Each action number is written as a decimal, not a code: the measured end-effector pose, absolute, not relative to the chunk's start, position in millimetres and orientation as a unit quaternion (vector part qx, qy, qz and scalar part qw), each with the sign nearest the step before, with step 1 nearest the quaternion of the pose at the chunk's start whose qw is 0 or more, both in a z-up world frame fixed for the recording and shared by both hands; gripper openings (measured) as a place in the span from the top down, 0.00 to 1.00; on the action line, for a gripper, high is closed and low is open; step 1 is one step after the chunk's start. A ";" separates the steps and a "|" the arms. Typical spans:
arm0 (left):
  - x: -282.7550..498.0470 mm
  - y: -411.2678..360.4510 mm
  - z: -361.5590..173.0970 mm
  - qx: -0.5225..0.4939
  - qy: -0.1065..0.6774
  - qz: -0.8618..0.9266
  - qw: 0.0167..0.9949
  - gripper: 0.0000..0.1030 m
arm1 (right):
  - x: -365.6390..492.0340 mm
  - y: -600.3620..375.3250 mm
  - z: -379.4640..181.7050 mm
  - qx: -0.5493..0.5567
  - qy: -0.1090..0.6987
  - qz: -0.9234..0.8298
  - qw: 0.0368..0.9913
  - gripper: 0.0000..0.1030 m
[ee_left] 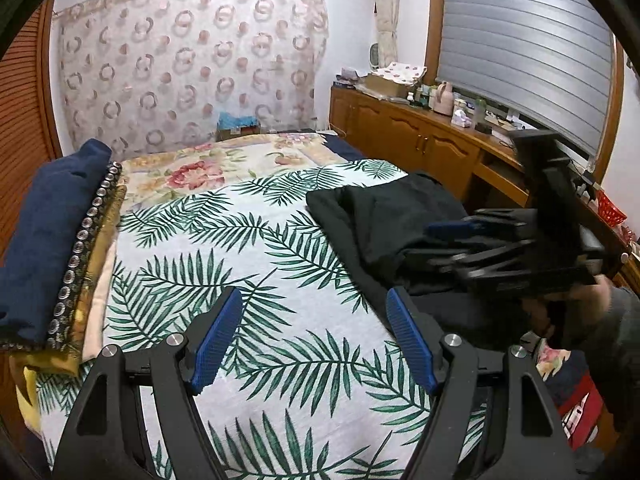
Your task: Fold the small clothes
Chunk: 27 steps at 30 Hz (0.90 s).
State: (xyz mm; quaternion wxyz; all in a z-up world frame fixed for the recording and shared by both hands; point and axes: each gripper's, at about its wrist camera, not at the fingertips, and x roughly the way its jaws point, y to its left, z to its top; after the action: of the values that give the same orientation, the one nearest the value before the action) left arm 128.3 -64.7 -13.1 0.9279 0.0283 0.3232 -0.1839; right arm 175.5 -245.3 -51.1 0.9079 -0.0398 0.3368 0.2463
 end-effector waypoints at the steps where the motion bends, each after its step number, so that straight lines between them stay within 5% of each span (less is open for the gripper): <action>1: 126.1 -64.6 -13.8 0.032 0.322 -0.180 0.929 0.27 | 183.2 -243.7 -53.8 -0.046 0.346 0.244 0.905 0.40; 9: 120.3 -63.2 -19.9 0.033 0.321 -0.181 0.929 0.27 | 209.0 -227.7 -67.6 -0.083 0.382 0.235 0.890 0.40; 13: 119.6 -63.3 -21.6 0.031 0.323 -0.184 0.928 0.27 | 211.3 -219.8 -65.7 -0.107 0.388 0.226 0.887 0.83; 14: 119.4 -63.5 -21.8 0.031 0.323 -0.184 0.928 0.27 | 211.2 -222.7 -63.2 -0.105 0.387 0.226 0.888 0.88; 27: 120.8 -70.7 -28.9 0.026 0.330 -0.195 0.923 0.27 | 236.3 -300.1 19.3 -0.095 0.322 0.138 0.932 0.91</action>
State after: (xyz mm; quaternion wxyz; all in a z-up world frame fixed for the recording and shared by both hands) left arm 120.8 -70.7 -28.9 0.9231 0.0262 0.3302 -0.1954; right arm 236.3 -300.1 19.3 0.9318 -0.0947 0.3221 0.1383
